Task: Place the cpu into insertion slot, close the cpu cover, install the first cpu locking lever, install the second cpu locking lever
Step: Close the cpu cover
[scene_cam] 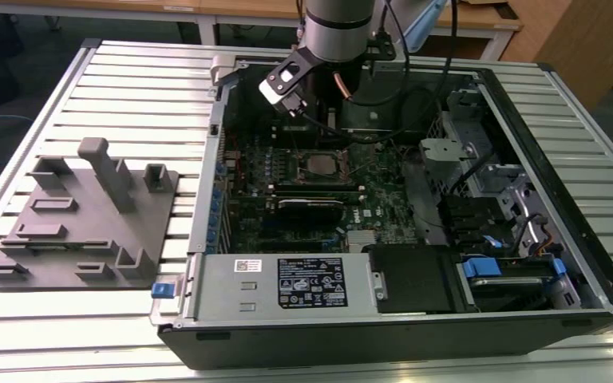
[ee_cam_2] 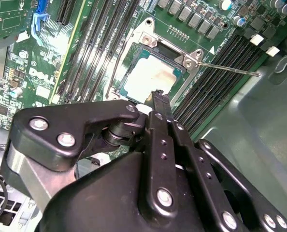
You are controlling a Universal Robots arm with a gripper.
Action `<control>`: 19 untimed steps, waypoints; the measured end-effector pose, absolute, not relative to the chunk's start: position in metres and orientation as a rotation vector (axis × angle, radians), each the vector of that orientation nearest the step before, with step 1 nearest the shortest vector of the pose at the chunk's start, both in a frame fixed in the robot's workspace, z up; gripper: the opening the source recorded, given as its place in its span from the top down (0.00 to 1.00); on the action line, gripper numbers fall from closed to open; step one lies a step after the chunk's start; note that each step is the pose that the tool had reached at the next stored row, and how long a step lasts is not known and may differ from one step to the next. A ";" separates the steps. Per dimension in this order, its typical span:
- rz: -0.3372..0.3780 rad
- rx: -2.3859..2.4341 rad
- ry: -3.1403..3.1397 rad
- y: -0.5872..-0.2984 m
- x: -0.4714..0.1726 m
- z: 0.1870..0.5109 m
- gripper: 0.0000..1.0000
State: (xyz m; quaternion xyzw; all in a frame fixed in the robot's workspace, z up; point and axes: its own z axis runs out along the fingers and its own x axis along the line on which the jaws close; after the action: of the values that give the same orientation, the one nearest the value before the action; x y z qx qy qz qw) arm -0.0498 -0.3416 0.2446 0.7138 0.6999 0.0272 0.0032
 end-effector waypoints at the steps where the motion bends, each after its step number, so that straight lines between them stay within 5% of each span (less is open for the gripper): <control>1: 0.086 2.238 2.194 -0.342 -0.050 0.245 0.89; 19: 0.086 2.237 2.194 -0.342 -0.049 0.250 0.89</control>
State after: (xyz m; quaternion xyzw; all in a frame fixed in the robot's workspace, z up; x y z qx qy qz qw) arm -0.0495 -0.3416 0.2499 0.7137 0.6999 0.0273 0.0032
